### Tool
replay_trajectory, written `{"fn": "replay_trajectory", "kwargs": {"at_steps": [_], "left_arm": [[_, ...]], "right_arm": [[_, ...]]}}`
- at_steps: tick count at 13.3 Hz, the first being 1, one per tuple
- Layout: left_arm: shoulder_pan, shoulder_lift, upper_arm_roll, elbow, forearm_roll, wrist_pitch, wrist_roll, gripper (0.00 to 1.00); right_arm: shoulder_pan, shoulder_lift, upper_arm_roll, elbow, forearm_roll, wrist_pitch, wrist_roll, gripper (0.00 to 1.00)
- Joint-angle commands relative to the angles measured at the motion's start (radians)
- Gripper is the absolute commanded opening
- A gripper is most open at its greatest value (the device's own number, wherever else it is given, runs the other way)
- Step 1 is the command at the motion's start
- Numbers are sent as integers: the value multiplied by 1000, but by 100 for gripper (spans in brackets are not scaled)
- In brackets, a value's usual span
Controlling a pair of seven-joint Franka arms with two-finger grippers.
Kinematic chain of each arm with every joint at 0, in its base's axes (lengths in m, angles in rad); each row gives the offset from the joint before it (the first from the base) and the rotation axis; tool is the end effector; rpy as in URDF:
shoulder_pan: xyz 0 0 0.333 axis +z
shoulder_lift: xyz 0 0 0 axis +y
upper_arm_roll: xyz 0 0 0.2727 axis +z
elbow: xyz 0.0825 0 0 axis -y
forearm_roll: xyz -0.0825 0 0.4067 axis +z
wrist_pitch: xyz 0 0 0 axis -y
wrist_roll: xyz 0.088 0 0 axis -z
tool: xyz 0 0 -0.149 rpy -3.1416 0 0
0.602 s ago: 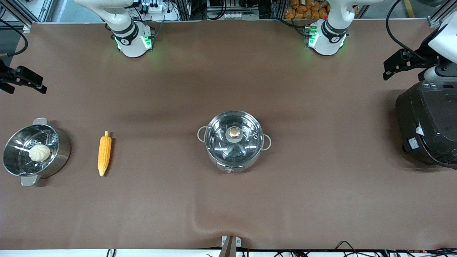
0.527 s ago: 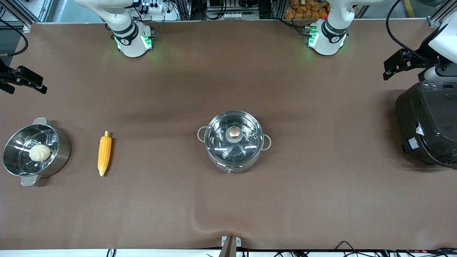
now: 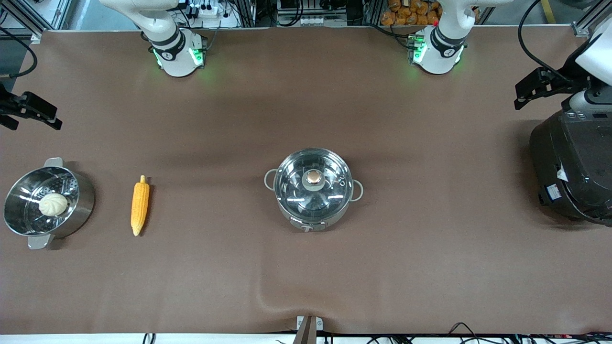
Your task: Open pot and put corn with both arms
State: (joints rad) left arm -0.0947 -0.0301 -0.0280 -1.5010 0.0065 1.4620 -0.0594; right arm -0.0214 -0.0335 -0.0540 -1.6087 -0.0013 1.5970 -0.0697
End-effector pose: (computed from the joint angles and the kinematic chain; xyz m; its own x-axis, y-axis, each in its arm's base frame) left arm 0.5533 -0.0674 0.5809 0.9980 -0.0625 -0.0085 -0.0626 -0.9980 -0.0078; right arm 0.5700 -0.0436 0.5419 0.9997 -0.0057 0.0217 -0.0057 -1.0000 0.0010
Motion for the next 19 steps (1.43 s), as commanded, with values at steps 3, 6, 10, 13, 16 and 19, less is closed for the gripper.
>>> {"fn": "replay_trajectory", "kwargs": {"at_steps": [3, 6, 10, 13, 16, 19], "left_arm": [[-48, 103, -16, 76, -22, -18, 12, 100], [-149, 238, -24, 146, -45, 26, -103, 100], [-334, 381, -21, 157, -49, 248, -334, 100], [-459, 491, -18, 159, -45, 427, -442, 100], [-554, 579, 0, 160, -36, 572, -503, 100], [-669, 639, 83, 165, 13, 632, -522, 100]], "right_arm": [[-15, 24, 11, -178, 14, 194, 2, 100], [-14, 26, 11, -316, 14, 315, 1, 100], [-17, 49, 11, -543, 12, 599, -27, 100], [-29, 180, 10, -577, 9, 731, -45, 100], [-37, 286, 13, -577, 10, 839, -64, 100], [-19, 383, 11, -501, -3, 850, -68, 100]]}}
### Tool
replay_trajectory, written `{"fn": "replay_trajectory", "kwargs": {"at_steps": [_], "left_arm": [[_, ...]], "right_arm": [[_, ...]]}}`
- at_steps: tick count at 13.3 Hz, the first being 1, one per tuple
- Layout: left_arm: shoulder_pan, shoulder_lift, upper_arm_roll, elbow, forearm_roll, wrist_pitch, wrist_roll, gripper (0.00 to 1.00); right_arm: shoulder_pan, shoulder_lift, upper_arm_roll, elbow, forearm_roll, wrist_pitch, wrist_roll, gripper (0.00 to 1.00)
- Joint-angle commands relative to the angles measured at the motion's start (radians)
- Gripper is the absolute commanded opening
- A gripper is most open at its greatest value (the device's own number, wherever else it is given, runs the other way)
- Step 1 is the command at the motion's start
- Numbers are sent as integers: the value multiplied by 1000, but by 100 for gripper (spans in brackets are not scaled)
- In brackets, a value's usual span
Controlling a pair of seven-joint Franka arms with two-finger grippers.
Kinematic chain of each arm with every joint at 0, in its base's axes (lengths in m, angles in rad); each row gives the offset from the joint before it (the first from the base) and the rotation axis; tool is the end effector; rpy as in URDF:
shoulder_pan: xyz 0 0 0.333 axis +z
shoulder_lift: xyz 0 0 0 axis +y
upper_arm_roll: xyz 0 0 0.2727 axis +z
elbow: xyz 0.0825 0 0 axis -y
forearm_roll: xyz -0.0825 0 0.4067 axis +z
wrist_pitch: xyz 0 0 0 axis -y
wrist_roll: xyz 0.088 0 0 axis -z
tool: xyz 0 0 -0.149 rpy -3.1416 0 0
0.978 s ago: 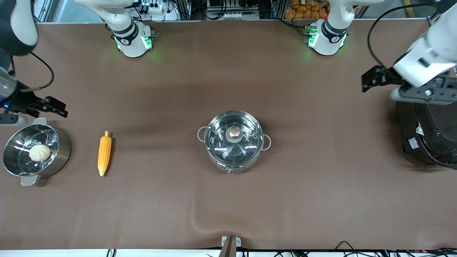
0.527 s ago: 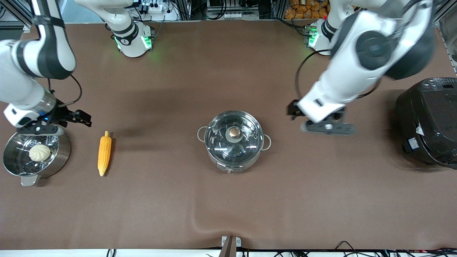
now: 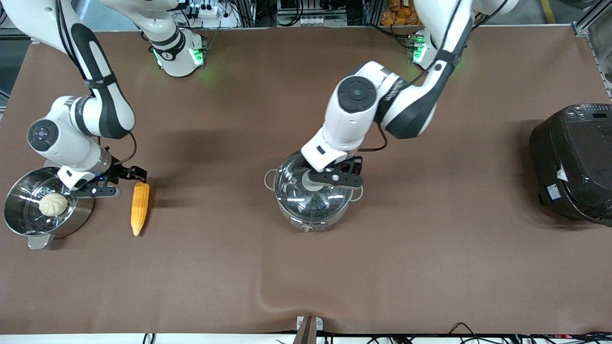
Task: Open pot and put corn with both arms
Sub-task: 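Reach the left gripper to the lid knob while the right gripper reaches the corn, then grasp the lid knob with the left gripper while the right gripper grasps the corn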
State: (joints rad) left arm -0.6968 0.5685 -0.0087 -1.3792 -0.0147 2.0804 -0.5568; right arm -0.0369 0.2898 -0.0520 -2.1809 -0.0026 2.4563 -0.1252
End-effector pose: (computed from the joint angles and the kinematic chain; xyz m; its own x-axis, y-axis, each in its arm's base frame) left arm 0.5569 -0.4748 0.3094 0.9855 -0.1351 0.1026 -0.1441 -0.9859 0.0855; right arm 0.5580 -0.0513 0.1535 0.9991 0.0403 -0.0160 0.0405 -0.9991 0.0146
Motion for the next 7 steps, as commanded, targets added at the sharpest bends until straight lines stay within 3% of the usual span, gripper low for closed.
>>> {"fn": "replay_trajectory", "kwargs": {"at_steps": [1, 4, 7], "left_arm": [[-96, 62, 88, 49, 35, 23, -25, 100], [-147, 96, 136, 61, 36, 32, -25, 100], [-153, 106, 136, 63, 36, 40, -47, 100]], "right_arm": [[-3, 96, 9, 101, -1, 3, -13, 100], [-6, 153, 9, 131, 4, 67, -11, 100], [-14, 242, 9, 173, 0, 154, -13, 100]]}}
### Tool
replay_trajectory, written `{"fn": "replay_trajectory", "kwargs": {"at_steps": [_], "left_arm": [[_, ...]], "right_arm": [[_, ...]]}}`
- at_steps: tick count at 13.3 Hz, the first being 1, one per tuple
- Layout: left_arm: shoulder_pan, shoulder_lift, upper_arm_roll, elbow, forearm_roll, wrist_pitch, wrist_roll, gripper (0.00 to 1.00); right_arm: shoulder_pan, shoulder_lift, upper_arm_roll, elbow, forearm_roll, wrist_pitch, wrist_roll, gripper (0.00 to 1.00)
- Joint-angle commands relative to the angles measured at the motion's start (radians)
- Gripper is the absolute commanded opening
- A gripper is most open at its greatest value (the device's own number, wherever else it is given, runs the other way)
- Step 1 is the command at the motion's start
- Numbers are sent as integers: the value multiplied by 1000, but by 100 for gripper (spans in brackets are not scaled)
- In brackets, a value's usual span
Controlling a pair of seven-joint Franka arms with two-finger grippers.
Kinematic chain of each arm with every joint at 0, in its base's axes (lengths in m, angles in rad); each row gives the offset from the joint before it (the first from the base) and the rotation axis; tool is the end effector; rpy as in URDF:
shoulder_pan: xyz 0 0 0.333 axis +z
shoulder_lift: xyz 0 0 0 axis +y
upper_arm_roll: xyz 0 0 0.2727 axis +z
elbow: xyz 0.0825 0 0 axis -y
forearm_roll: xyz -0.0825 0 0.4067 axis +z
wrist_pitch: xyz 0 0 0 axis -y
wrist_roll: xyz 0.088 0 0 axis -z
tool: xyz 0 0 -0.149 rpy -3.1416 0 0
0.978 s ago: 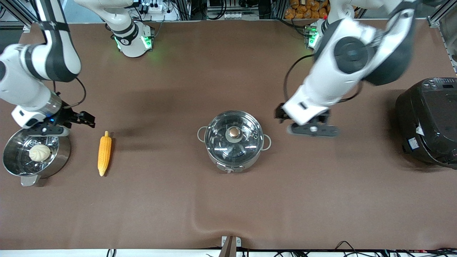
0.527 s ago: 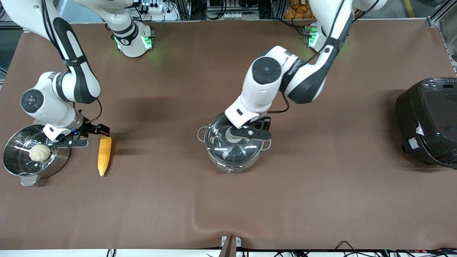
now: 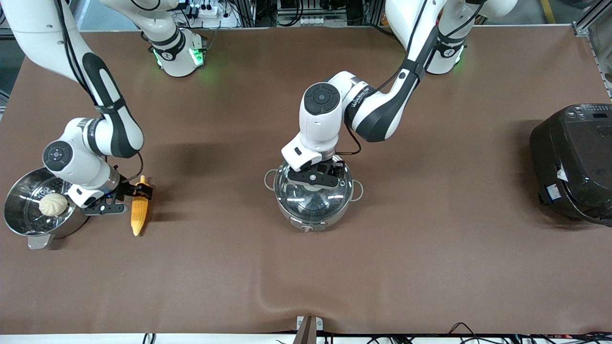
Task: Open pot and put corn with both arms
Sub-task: 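Grasp the lid knob with the left gripper while the right gripper grasps the corn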
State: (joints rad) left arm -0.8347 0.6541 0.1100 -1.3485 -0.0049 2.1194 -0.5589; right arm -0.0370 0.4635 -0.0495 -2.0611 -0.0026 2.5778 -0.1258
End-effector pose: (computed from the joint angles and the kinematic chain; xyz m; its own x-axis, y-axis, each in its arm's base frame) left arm 0.5457 -0.5002 0.2685 0.9732 -0.1865 0.1342 -0.1896 -0.9818 0.0104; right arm 0.5919 -0.0531 0.1123 0.9976 0.0479 0.0502 0.0465 -0.9985 0.0302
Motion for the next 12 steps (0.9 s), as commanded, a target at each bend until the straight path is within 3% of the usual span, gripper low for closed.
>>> {"fn": "replay_trajectory", "kwargs": {"at_steps": [1, 2, 3, 4, 5, 6, 7, 9, 12], "left_arm": [[-18, 25, 17, 34, 26, 2, -85, 100], [-27, 29, 17, 34, 26, 2, -131, 88], [-29, 29, 14, 34, 26, 2, -156, 55], [-29, 32, 14, 32, 26, 2, -150, 1], [-29, 33, 14, 31, 28, 2, -147, 0], [-29, 32, 14, 31, 28, 1, -147, 0], [-29, 29, 14, 31, 28, -3, -145, 0], [-27, 18, 17, 31, 29, -7, -139, 0], [-20, -49, 17, 32, 29, -70, -139, 0]], "right_arm": [[-14, 73, 7, 53, -1, 44, -12, 100], [-14, 73, 7, 53, -1, 42, -12, 100], [-14, 75, 7, 53, -1, 41, -14, 83], [-8, 84, 7, 53, -1, 39, -12, 69], [-12, 81, 7, 58, -1, 35, -11, 59], [-15, 77, 7, 65, -1, 24, -9, 32], [-18, 72, 8, 67, 3, 13, -8, 12], [-8, 41, 10, 90, 3, -49, -8, 7], [44, -28, 11, 256, 3, -406, 3, 5]]}}
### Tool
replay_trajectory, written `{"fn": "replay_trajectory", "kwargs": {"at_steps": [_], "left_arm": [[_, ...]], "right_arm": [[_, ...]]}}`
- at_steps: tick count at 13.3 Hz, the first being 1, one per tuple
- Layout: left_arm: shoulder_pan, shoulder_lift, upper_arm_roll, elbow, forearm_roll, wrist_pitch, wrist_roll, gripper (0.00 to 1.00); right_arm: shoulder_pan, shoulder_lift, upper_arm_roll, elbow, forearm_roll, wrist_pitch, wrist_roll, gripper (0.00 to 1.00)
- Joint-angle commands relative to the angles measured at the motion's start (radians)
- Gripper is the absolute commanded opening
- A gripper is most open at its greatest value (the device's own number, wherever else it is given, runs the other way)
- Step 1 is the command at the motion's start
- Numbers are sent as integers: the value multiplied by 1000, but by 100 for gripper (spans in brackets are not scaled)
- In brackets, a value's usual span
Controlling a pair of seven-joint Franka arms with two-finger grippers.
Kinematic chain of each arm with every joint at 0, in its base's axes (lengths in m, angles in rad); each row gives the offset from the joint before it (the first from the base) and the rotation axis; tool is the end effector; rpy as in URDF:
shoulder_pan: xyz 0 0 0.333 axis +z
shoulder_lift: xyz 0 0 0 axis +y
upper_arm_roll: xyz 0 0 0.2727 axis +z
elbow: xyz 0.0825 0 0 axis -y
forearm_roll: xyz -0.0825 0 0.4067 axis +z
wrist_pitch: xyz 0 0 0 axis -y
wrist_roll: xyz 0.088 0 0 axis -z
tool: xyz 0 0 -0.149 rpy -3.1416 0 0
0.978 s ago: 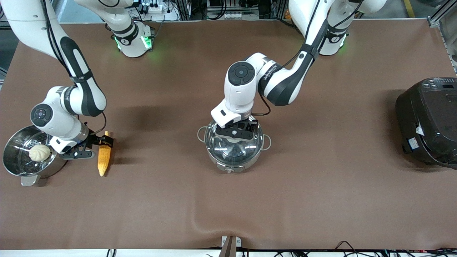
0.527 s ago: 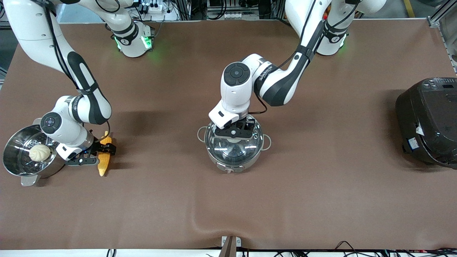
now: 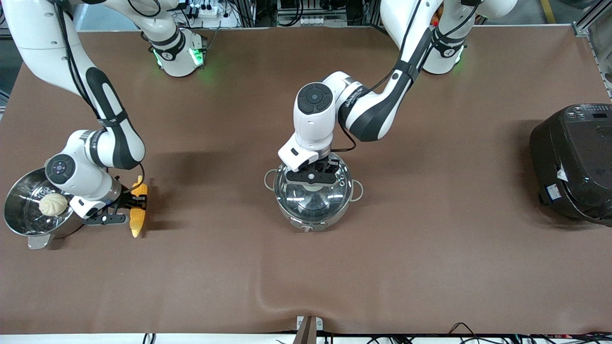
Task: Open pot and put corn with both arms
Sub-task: 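Lift the glass lid with the left gripper while the right gripper lifts the corn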
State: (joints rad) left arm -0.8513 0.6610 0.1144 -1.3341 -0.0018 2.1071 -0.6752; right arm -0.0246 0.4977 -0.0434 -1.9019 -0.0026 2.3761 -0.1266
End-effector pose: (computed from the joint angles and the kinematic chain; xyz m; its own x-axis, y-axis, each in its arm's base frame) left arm 0.5400 -0.5081 0.2696 0.9874 -0.0868 0.1323 -0.0899 -0.9958 0.0183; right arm 0.6214 -0.0432 0.1385 0.9975 0.0652 -0.0258 0.0657 -0.9977 0.0194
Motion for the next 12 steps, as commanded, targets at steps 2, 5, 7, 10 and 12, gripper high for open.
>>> {"fn": "replay_trajectory", "kwargs": {"at_steps": [2, 5, 7, 10, 12], "left_arm": [[15, -113, 11, 16, 23, -104, -23, 0], [116, -181, 10, 9, 23, -177, -23, 0], [214, -193, 8, 0, 19, -231, -23, 0], [366, -198, 5, -16, 20, -253, 2, 0], [446, -195, 2, -26, 17, -243, 69, 0]], "right_arm": [[49, -62, 7, 209, 16, -396, 5, 4], [148, -76, 11, 334, 16, -540, 146, 5], [248, -80, 13, 363, 16, -554, 249, 5], [440, -73, 25, 447, 7, -546, 451, 7], [503, -45, 28, 471, 15, -507, 556, 9]]}}
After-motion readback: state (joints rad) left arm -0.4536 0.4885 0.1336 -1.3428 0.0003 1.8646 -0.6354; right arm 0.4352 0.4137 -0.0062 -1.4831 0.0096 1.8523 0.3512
